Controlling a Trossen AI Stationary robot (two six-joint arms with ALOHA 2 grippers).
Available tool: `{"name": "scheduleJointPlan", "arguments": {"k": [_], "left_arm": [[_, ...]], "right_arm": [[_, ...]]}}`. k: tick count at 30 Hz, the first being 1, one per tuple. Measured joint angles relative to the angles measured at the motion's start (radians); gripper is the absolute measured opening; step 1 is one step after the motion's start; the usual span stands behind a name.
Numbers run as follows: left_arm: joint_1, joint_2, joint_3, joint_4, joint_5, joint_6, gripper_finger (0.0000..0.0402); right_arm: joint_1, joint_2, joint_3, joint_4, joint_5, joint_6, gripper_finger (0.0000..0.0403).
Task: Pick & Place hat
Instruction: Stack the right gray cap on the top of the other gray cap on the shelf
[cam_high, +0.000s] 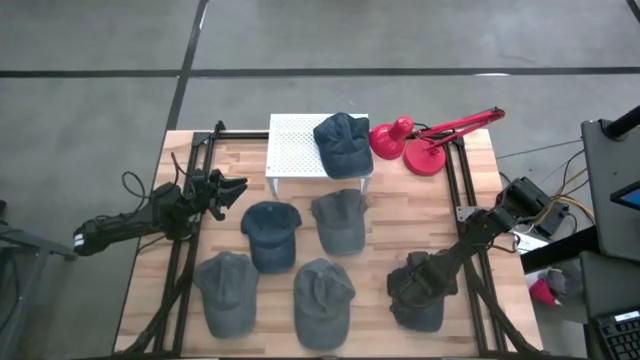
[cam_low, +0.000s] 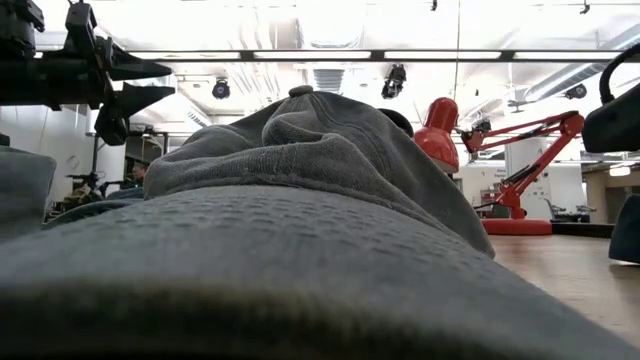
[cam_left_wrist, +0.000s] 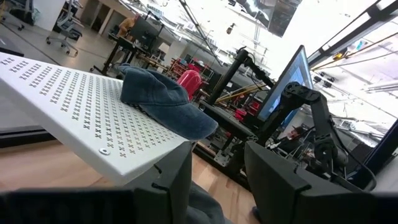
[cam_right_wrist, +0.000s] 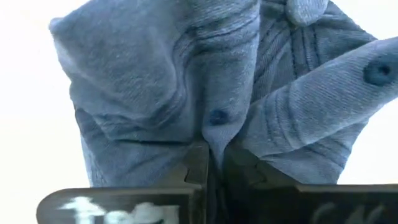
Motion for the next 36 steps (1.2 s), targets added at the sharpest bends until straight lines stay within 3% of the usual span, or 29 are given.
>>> {"name": "scheduleJointPlan", "arguments": {"k": [6, 12, 22, 30, 36], "left_arm": [[0.000, 0.000, 0.000, 0.000, 0.000, 0.000, 0.0152], [0.000, 0.000, 0.000, 0.000, 0.000, 0.000, 0.0152], [0.000, 0.000, 0.000, 0.000, 0.000, 0.001, 0.0152], [0.000, 0.000, 0.000, 0.000, 0.000, 0.001, 0.0152], [0.000, 0.000, 0.000, -0.006, 0.000, 0.008, 0.0152]], "right_arm": [[0.000, -0.005, 0.068, -0.072, 0.001, -0.039, 0.0015], [0.001, -0.019, 0.207, -0.269, 0.044, -0.127, 0.0013], [0.003, -0.103, 0.415, -0.379, 0.208, -0.470, 0.0012], [0.003, -0.152, 0.483, -0.370, 0.258, -0.722, 0.0012], [0.002, -0.171, 0.480, -0.268, 0.501, -0.839, 0.0013]]}}
